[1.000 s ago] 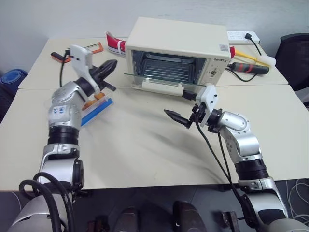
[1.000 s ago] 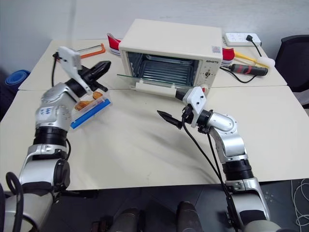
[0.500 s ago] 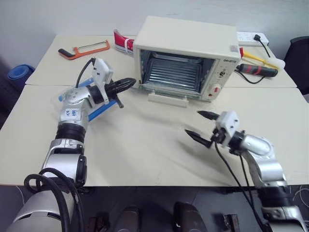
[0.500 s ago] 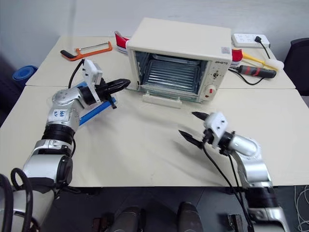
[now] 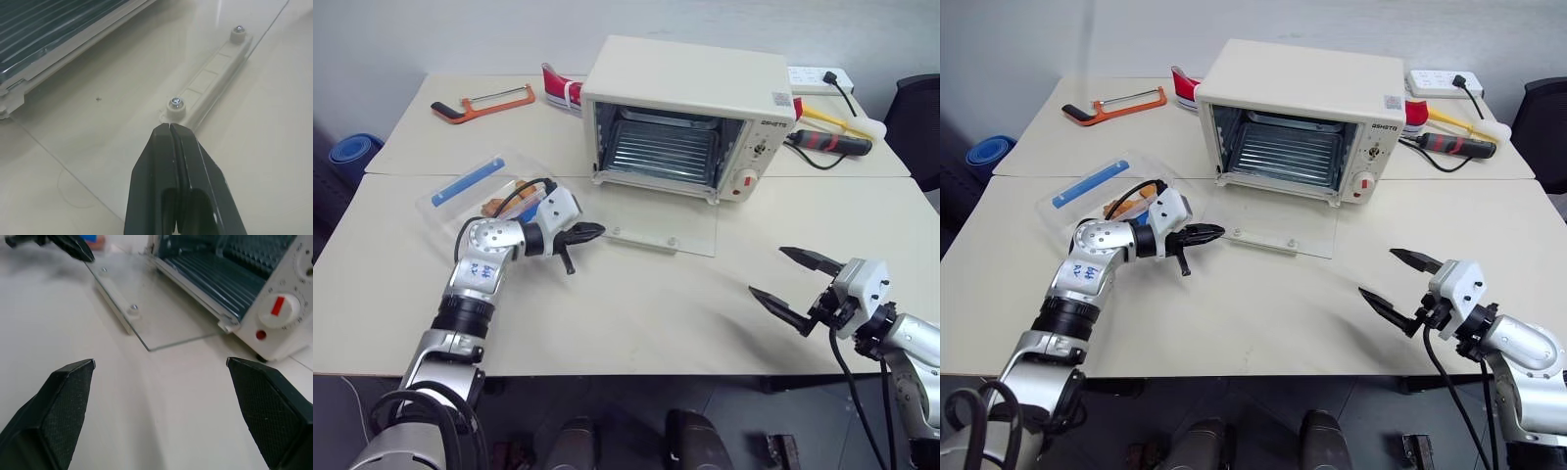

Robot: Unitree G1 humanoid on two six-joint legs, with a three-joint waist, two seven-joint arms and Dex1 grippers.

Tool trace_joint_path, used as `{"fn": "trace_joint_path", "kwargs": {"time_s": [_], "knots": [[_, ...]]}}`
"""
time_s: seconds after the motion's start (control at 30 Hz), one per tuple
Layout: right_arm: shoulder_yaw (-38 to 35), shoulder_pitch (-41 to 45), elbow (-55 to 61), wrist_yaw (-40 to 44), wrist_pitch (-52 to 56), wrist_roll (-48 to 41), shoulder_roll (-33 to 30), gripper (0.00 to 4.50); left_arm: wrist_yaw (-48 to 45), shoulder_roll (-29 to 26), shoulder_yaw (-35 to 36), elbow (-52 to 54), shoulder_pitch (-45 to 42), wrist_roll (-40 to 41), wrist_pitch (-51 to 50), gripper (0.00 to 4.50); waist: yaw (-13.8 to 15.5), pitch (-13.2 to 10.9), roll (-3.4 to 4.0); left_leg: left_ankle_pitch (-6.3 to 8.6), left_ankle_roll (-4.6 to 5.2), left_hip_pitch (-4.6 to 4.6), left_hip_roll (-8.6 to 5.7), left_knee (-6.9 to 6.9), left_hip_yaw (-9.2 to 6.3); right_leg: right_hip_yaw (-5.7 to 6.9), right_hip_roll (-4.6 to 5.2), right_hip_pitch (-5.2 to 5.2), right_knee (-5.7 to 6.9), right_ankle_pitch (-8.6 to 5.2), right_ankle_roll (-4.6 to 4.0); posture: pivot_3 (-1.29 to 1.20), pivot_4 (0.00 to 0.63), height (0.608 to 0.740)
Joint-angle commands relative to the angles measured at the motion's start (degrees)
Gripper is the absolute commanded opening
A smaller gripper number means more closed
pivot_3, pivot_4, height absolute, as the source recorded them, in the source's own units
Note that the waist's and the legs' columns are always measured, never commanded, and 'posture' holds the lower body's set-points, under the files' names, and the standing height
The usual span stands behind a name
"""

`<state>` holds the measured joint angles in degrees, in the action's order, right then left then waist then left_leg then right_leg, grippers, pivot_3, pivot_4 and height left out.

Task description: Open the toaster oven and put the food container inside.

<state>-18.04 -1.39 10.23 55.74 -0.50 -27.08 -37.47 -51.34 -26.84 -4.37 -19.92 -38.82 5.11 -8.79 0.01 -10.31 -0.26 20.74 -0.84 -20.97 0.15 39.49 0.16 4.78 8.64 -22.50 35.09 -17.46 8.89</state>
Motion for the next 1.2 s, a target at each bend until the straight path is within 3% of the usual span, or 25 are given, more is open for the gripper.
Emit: {"fn": "trace_joint_path", "kwargs": {"time_s": [0.03, 0.1, 0.27, 0.37, 0.5, 0.67, 0.8, 0.9, 1.03, 1.13, 1.2], "knots": [[1.24, 1.45, 5.04, 1.21, 3.52, -6.30, 0.79, 4.50, 2.20, 0.56, 5.30, 12.26, 4.41, 7.05, -6.48, 0.41, -0.07, 0.00, 0.00, 0.00, 0.00, 0.01, 0.01, 0.00, -0.02, 0.00, 0.00, 0.00, 0.01, 0.00, 0.00, 0.00, 0.150, 0.740], [2.91, 2.51, 6.68, 1.01, 4.94, -7.66, 1.48, 4.50, 3.42, 0.56, 8.96, 18.61, 6.74, 11.92, -11.62, 0.89, -0.05, 0.00, 0.00, 0.00, -0.01, -0.04, 0.04, 0.05, -0.09, 0.04, -0.01, -0.01, 0.02, 0.00, 0.00, 0.00, 0.150, 0.740], [8.03, 6.27, 8.63, 1.31, 4.99, -8.35, 5.08, 4.50, 4.67, -5.53, 22.13, 33.66, 19.61, 21.91, -20.61, 2.44, -0.55, 0.01, 0.06, 0.02, -0.05, 0.02, 0.09, 0.02, -0.15, 0.01, -0.03, 0.01, 0.03, -0.01, -0.01, 0.00, 0.150, 0.740], [8.99, 7.08, 8.71, 2.91, 2.98, -8.93, 6.66, 4.50, 5.19, -7.22, 33.07, 37.36, 31.63, 24.33, -18.81, 3.37, -0.57, 0.02, 0.10, 0.02, -0.06, 0.06, 0.08, -0.07, -0.15, -0.02, -0.02, 0.02, -0.03, -0.01, -0.02, 0.00, 0.150, 0.740], [10.34, 8.70, 6.38, 2.92, 1.01, -7.51, 8.82, 4.50, 7.76, -5.72, 54.57, 39.28, 46.80, 30.28, -17.61, 4.49, -0.29, 0.01, -0.07, 0.04, -0.07, 0.04, 0.13, -0.04, -0.18, -0.01, -0.04, 0.05, -0.10, -0.01, -0.03, 0.00, 0.150, 0.740], [13.25, 9.89, 4.34, 4.05, -0.13, -6.04, 10.43, 4.50, 11.89, -1.79, 67.00, 36.38, 60.13, 30.98, -15.87, 4.49, 0.72, 0.02, -0.05, 0.10, -0.04, 0.11, 0.08, 0.00, -0.22, 0.01, 0.00, 0.17, -0.12, -0.02, -0.06, 0.00, 0.150, 0.740], [14.23, 11.43, 3.06, 4.91, 0.37, -6.03, 10.64, 4.50, 15.95, -1.33, 66.75, 39.69, 63.19, 32.85, -19.53, 4.49, 1.47, 0.01, -0.07, 0.18, 0.01, 0.35, 0.08, 0.00, -0.21, 0.01, 0.00, 0.44, -0.18, -0.03, -0.07, 0.00, 0.150, 0.740], [14.43, 12.54, 2.46, 6.09, 0.74, -6.51, 10.04, 4.50, 23.43, -4.31, 65.26, 42.64, 60.84, 35.87, -28.67, 4.49, 1.53, 0.01, -0.07, 0.22, -0.01, 0.67, 0.11, 0.00, -0.35, 0.08, -0.02, 0.81, -0.36, -0.08, -0.17, 0.00, 0.150, 0.740], [14.46, 13.93, 1.78, 8.65, 1.45, -7.07, 8.43, 4.50, 43.13, -10.86, 63.72, 44.98, 46.27, 51.22, -49.92, 4.49, 1.40, 0.00, -0.04, 0.27, -0.07, 0.79, 0.16, -0.02, -0.82, -0.02, -0.06, 0.89, -0.15, -0.11, -0.22, 0.00, 0.150, 0.740], [14.40, 14.43, 1.23, 9.45, 1.63, -7.05, 8.01, 4.50, 54.61, -14.94, 61.93, 40.64, 35.19, 56.55, -63.08, 4.49, 0.95, 0.03, -0.08, 0.28, -0.12, 0.80, 0.16, -0.02, -0.93, -0.01, -0.08, 0.88, -0.08, -0.11, -0.22, 0.00, 0.150, 0.740], [14.55, 14.65, 1.24, 9.64, 1.84, -6.93, 7.90, 4.50, 58.16, -17.67, 57.56, 34.56, 26.63, 55.74, -68.67, 4.49, 0.46, 0.03, -0.06, 0.28, -0.13, 0.80, 0.12, -0.08, -0.93, 0.01, -0.09, 0.85, -0.08, -0.11, -0.23, 0.00, 0.150, 0.740]]}}
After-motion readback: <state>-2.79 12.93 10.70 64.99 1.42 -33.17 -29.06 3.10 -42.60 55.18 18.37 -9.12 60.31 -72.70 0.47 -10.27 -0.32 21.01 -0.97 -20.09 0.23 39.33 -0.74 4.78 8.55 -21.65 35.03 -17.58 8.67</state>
